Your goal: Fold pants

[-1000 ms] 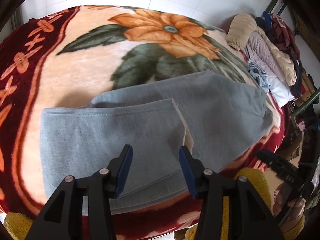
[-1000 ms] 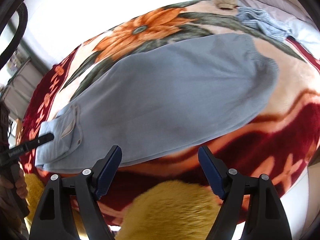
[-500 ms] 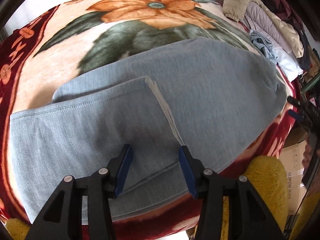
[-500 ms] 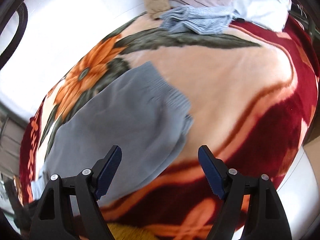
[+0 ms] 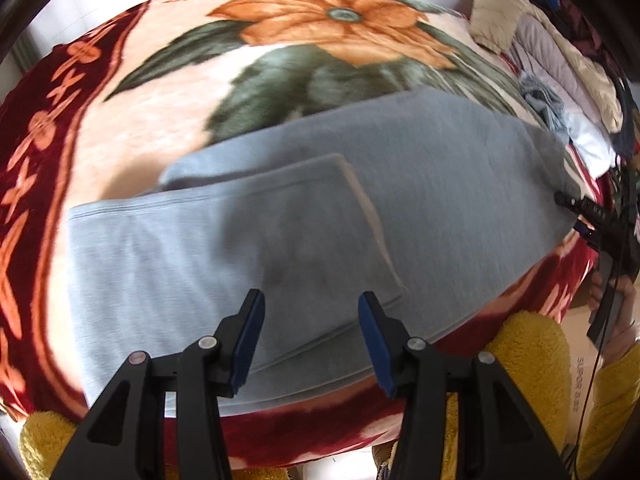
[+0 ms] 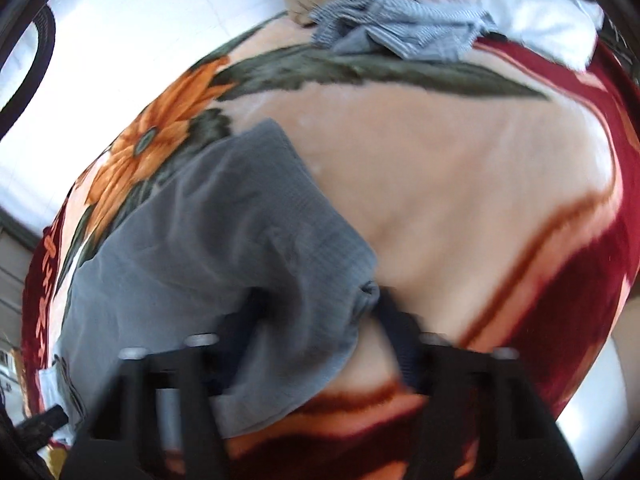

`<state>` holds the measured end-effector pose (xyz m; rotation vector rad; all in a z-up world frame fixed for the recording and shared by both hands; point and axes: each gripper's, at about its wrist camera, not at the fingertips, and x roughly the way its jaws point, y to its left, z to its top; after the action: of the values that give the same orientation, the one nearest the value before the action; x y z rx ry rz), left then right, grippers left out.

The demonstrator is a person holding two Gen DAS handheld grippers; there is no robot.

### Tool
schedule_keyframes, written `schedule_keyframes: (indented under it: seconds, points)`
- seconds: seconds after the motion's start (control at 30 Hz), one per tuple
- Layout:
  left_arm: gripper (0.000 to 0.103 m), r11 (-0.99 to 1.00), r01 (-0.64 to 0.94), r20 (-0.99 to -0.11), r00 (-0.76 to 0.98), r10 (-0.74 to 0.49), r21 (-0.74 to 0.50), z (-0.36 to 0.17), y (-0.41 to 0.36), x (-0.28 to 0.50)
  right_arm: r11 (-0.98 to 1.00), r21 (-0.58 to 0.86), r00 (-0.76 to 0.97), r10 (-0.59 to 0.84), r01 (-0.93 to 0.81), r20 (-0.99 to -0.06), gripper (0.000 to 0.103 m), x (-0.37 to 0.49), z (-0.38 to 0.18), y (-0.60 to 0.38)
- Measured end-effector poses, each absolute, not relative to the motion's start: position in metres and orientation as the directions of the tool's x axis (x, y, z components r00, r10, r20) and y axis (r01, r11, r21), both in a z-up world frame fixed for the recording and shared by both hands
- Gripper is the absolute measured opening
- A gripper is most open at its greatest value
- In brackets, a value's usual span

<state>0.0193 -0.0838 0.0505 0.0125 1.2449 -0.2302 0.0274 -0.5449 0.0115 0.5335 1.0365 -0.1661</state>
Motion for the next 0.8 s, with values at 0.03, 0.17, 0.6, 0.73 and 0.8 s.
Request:
schedule_keyframes:
  seconds: [0.03,0.17,0.6,0.73,0.8]
  points:
    - [0.051,0.978,0.173,-0.937,0.307,-0.165,-0.116,0.053,-0.080,0.019,0.859,0.350,0.516,0.121,0.373,-0.848,0.035,0.028,0.014,-0.545]
    - [0.051,0.983,0.144,-0.929,0.333,-0.161,-0.118,0.063,-0.064,0.017,0.862,0.375,0.566,0.130,0.341,-0.814,0.016,0.024,0.032,-0.544]
    - [0.051,0.986,0.078,-0.913,0.373,-0.167,-0.149,0.072,-0.016,0.004,0.947,0.237,0.617,0.320,-0.215,-0.719,0.015,0.026,0.140,-0.389]
    - [0.051,0.985,0.071,-0.905,0.387,-0.173,-0.158,0.074,-0.005,0.001,0.927,0.145,0.570,0.331,-0.347,-0.752,0.015,0.024,0.134,-0.329]
    - [0.051,0.984,0.071,-0.902,0.394,-0.178,-0.163,0.074,0.000,0.000,0.906,0.125,0.520,0.340,-0.403,-0.783,0.015,0.021,0.122,-0.300]
